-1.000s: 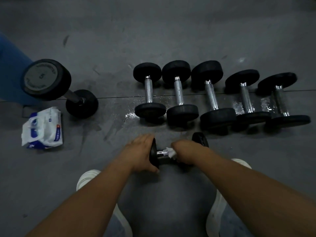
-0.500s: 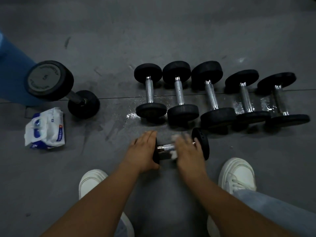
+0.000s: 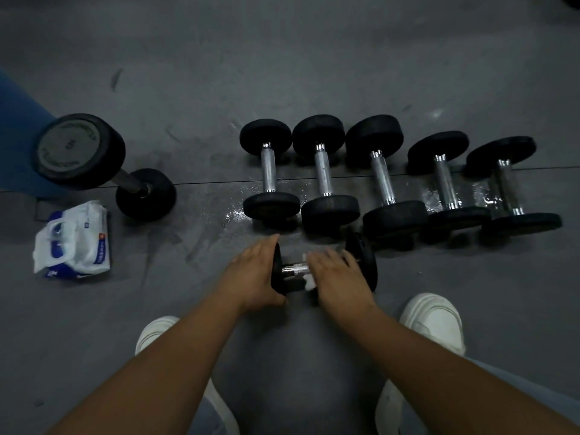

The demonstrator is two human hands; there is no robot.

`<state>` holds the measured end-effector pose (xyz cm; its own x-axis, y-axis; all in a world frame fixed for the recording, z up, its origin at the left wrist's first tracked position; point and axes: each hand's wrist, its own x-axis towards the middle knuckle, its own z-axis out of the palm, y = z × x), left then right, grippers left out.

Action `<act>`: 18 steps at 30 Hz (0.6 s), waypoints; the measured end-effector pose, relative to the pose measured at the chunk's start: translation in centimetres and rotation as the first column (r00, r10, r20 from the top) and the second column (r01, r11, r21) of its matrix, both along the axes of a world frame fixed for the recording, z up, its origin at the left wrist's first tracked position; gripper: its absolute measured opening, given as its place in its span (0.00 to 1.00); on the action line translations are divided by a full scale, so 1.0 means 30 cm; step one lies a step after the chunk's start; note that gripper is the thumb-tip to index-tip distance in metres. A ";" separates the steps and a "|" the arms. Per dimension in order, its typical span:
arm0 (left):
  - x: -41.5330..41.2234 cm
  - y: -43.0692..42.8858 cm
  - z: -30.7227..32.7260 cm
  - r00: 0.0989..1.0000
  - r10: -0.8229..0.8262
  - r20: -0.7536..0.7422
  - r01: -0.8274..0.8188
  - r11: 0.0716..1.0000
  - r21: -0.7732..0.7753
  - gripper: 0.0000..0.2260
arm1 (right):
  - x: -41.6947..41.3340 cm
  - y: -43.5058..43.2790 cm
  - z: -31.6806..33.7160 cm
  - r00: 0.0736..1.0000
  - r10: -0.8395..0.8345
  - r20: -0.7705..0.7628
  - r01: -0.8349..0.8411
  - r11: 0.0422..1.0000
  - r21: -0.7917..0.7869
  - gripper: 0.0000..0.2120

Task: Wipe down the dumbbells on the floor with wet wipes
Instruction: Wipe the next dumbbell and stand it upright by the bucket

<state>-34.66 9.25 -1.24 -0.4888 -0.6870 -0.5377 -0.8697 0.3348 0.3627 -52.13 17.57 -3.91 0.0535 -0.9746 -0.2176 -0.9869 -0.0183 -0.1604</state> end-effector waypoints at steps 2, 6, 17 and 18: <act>-0.002 0.003 0.009 1.000 -0.020 -0.009 0.020 0.999 -0.038 0.56 | -0.001 -0.009 -0.017 0.994 -0.076 -0.075 0.077 0.997 0.012 0.18; -0.026 0.086 0.013 0.987 -0.131 0.096 0.148 0.968 -0.203 0.57 | 0.013 -0.081 -0.006 0.995 -0.033 -0.091 0.046 0.989 0.143 0.13; -0.001 0.046 0.017 0.994 -0.105 -0.017 0.106 0.993 0.059 0.56 | -0.064 -0.131 0.032 0.992 0.045 0.117 -0.101 0.837 0.538 0.12; 0.003 0.052 0.013 0.995 -0.087 -0.039 0.090 0.994 0.066 0.56 | -0.072 -0.122 0.036 0.992 0.009 0.129 -0.075 0.856 0.512 0.13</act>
<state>-34.58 10.81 -0.85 -0.5662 -0.6026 -0.5623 -0.8234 0.3836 0.4181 -54.27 13.90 -2.82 0.1487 -0.7213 -0.6765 -0.9602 0.0582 -0.2731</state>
